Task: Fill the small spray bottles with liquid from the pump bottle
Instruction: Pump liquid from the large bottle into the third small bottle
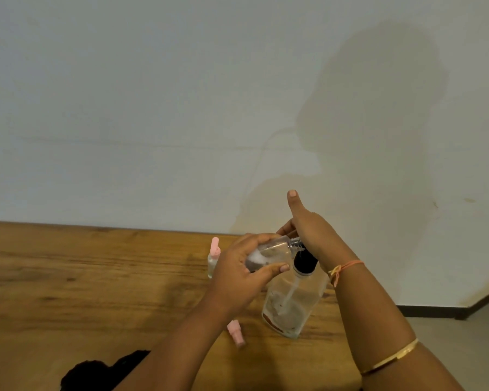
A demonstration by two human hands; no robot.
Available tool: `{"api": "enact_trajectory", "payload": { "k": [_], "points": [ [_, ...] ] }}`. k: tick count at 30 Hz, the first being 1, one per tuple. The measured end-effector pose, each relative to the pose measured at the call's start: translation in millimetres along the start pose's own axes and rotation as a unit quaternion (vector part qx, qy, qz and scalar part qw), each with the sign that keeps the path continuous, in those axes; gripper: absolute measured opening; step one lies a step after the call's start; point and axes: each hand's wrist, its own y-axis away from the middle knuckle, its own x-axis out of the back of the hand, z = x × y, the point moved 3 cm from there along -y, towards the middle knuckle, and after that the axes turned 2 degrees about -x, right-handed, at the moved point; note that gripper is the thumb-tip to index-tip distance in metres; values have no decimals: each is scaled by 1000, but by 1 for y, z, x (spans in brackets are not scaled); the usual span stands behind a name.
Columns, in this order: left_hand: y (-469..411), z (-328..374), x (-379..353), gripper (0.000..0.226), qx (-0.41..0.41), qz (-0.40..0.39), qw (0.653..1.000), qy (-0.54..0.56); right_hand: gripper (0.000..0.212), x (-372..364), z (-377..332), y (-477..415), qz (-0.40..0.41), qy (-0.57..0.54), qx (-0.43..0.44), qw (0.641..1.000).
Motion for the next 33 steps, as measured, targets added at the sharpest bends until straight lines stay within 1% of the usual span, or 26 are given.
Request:
{"api": "enact_trajectory", "payload": {
  "k": [3, 6, 10, 12, 17, 22, 27, 30, 33],
  "points": [
    [0, -5, -4, 41, 9, 4, 1000, 6, 89, 1, 3, -1, 5, 19, -9, 1000],
    [0, -5, -5, 41, 12, 13, 1000, 22, 89, 1, 2, -2, 0, 1, -13, 1000],
    [-3, 4, -1, 40, -2, 15, 999, 40, 86, 3, -8, -5, 3, -23, 12, 1000],
    [-3, 6, 0, 40, -5, 14, 999, 29, 87, 2, -8, -4, -2, -20, 14, 1000],
    [-1, -4, -3, 41, 16, -6, 1000, -9, 89, 1, 6, -3, -12, -7, -16, 1000],
    [0, -2, -3, 40, 22, 7, 1000, 0, 89, 1, -1, -2, -13, -13, -6, 1000],
    [-1, 8, 1, 40, -5, 20, 1000, 9, 87, 1, -7, -4, -1, -27, 22, 999],
    [0, 7, 0, 40, -11, 13, 1000, 4, 89, 1, -3, -5, 0, -21, 16, 1000],
    [-1, 1, -2, 41, 1, -4, 1000, -13, 91, 0, 5, -4, 0, -12, -8, 1000]
  ]
}}
